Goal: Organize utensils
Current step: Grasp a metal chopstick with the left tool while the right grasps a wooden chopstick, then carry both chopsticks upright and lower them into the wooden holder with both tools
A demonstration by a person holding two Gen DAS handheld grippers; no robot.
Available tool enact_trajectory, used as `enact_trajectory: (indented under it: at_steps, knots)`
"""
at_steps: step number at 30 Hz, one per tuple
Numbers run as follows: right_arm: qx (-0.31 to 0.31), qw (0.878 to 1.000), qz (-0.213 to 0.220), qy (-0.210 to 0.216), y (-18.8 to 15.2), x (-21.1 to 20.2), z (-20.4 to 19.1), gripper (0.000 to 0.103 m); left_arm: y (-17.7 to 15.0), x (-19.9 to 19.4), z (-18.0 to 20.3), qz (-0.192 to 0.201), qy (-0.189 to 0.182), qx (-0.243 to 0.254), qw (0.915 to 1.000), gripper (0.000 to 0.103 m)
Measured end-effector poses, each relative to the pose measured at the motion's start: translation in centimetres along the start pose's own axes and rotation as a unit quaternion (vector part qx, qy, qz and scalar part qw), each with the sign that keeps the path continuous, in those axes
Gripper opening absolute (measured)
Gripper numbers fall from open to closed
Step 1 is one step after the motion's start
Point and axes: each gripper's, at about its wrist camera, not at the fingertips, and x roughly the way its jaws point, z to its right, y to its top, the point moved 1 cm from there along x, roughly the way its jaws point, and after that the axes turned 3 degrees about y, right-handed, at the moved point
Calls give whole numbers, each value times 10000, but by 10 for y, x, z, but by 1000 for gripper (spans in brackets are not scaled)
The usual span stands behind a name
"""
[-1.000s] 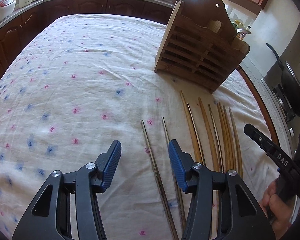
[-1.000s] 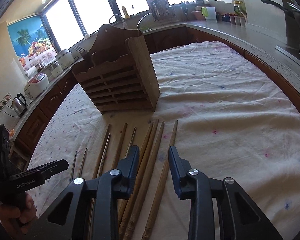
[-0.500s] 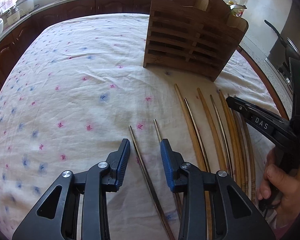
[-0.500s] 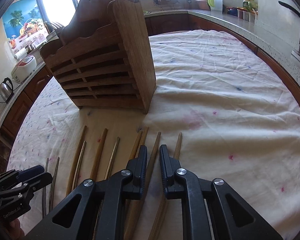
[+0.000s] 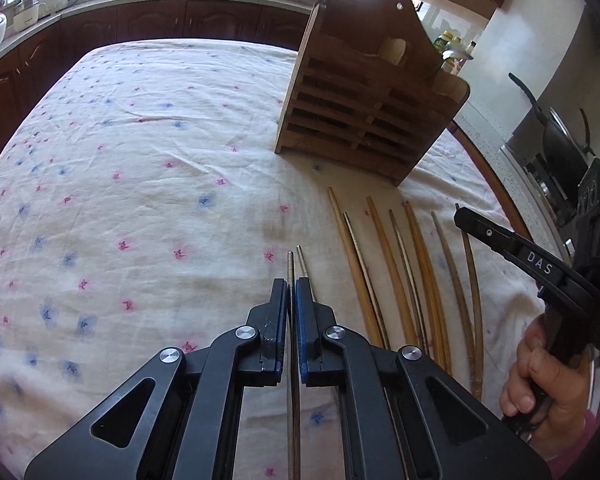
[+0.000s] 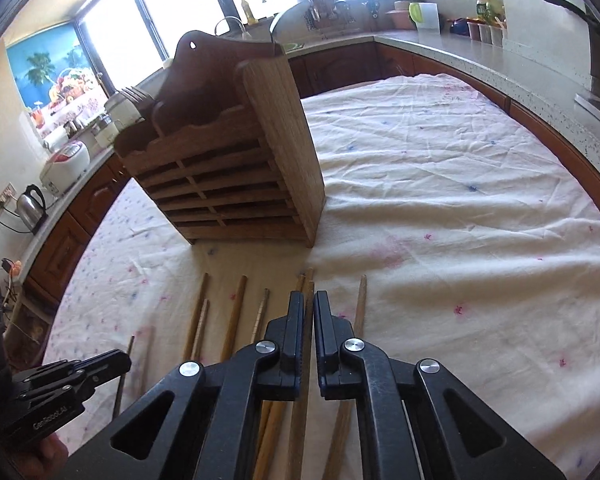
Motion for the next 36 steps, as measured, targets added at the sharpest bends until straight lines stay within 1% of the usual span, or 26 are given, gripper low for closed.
enact_trajectory:
  at_steps: [8,14,20,23,27,36]
  knots:
    - [-96,9981,508,349,5,-60,-21,5,5,-55,-3,497,-364,-143,9980,4]
    - [-208,9949,834,527,7,-98,-35,5,15,-97,-5,925,-688,-188,9932,4]
    - [-304,9904,1190,637,16,-130,-44,5,24,-129,-1,1271,-841,-98,9883,4]
    - [-354,9879,1382,611,22,-143,-46,5,27,-138,2,1419,-838,-61,9863,4]
    - [-384,9857,1517,622,29,-151,-47,5,31,-147,2,1559,-842,-43,9842,4]
    - [-415,9830,1670,645,38,-154,-49,5,42,-151,0,1725,-785,-50,9819,4]
